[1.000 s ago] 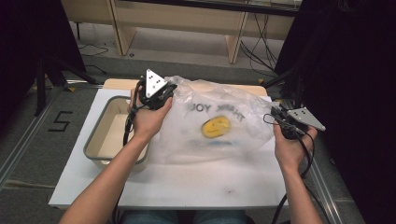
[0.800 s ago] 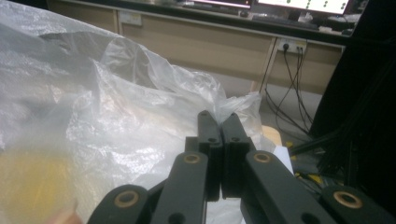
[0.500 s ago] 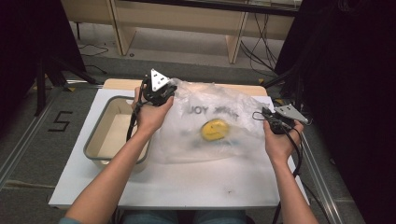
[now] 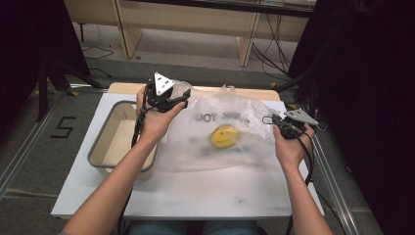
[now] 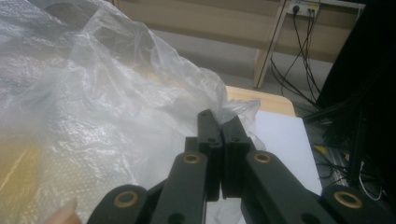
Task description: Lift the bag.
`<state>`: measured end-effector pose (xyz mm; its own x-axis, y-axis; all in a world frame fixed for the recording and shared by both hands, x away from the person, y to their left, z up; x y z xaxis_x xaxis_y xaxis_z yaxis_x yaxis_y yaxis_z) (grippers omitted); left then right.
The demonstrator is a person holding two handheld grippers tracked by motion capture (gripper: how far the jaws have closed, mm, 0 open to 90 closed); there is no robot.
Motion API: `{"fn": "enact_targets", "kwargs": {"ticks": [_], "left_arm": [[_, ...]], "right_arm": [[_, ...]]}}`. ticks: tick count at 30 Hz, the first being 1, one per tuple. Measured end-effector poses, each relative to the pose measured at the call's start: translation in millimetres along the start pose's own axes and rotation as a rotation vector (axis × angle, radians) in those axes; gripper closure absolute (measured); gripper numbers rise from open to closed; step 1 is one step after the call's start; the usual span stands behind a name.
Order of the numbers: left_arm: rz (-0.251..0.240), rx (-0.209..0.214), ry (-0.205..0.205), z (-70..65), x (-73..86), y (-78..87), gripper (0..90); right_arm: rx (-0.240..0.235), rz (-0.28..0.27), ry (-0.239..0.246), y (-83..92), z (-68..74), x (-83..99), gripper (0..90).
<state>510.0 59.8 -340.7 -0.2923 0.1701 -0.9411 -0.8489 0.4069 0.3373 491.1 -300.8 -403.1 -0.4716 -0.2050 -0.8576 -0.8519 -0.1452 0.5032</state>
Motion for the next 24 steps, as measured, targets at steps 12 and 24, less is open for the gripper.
{"fn": "enact_targets", "kwargs": {"ticks": [12,24], "left_arm": [[0.055,0.086,-0.005,0.7,12.7,0.1,31.8],[0.105,0.065,0.0,14.8,23.8,1.0,28.0]], "right_arm": [[0.01,-0.012,-0.022,1.2,-2.7,-0.3,89.7],[0.057,-0.015,-0.068,4.6,-14.6,2.5,90.0]]}}
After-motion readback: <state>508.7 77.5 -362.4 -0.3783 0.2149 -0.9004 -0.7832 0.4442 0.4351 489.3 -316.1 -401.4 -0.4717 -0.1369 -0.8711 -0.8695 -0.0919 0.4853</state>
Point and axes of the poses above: each handheld gripper's, and its own axes: y roughly backward along the jaws, x roughly out of its underside, z roughly to its left, the point moved 4 cm from there along -y, roughly forward along the jaws, and after that the axes turned 7 degrees about z, right-handed, at the moved point
